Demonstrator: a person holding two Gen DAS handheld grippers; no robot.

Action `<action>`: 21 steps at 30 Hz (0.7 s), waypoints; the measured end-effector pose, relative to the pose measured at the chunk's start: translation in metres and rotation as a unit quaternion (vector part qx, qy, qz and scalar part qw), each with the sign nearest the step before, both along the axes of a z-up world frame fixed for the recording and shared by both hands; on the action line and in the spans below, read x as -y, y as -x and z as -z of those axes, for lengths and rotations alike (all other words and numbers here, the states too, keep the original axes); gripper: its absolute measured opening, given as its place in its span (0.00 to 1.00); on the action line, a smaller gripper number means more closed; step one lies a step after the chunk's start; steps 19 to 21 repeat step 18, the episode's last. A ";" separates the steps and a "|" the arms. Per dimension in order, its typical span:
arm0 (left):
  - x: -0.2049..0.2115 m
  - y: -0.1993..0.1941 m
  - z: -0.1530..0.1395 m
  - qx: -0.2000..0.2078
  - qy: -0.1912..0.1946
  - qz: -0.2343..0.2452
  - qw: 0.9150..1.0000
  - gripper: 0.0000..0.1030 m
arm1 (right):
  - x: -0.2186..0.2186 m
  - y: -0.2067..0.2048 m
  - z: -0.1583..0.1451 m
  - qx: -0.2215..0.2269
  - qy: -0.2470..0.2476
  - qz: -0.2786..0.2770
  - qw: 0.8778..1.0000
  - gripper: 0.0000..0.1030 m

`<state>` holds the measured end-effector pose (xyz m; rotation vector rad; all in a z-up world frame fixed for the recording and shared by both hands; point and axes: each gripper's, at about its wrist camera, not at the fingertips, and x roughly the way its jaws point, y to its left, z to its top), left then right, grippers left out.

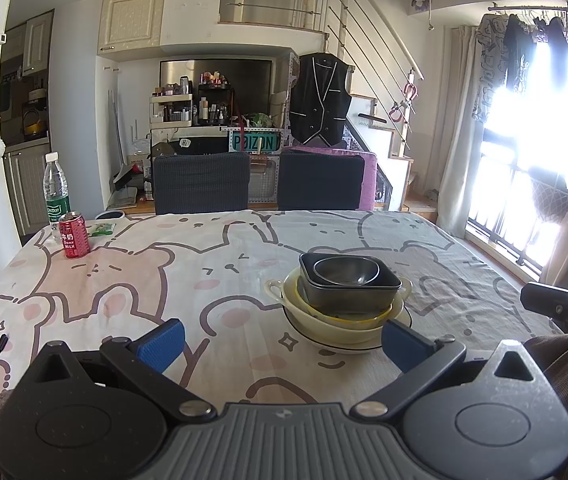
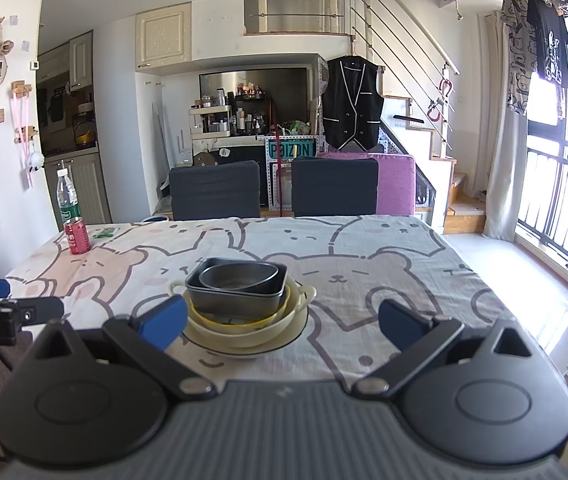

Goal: Organize plates and bowls

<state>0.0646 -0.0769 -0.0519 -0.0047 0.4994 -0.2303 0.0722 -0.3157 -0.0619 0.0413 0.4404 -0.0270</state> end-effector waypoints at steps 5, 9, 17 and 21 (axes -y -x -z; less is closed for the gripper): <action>0.000 0.000 0.000 0.000 0.001 0.001 1.000 1.00 | 0.000 0.000 0.000 0.000 0.000 0.000 1.000 1.00; -0.003 -0.001 0.001 0.001 0.001 0.001 1.000 1.00 | 0.000 0.000 0.000 0.000 0.000 0.000 1.000 1.00; -0.003 0.000 0.001 0.000 0.001 0.001 1.000 1.00 | 0.000 0.000 0.000 0.000 -0.001 0.000 1.000 1.00; -0.002 0.000 0.001 0.001 0.001 0.001 1.000 1.00 | 0.000 0.000 0.000 0.000 0.000 0.000 1.000 1.00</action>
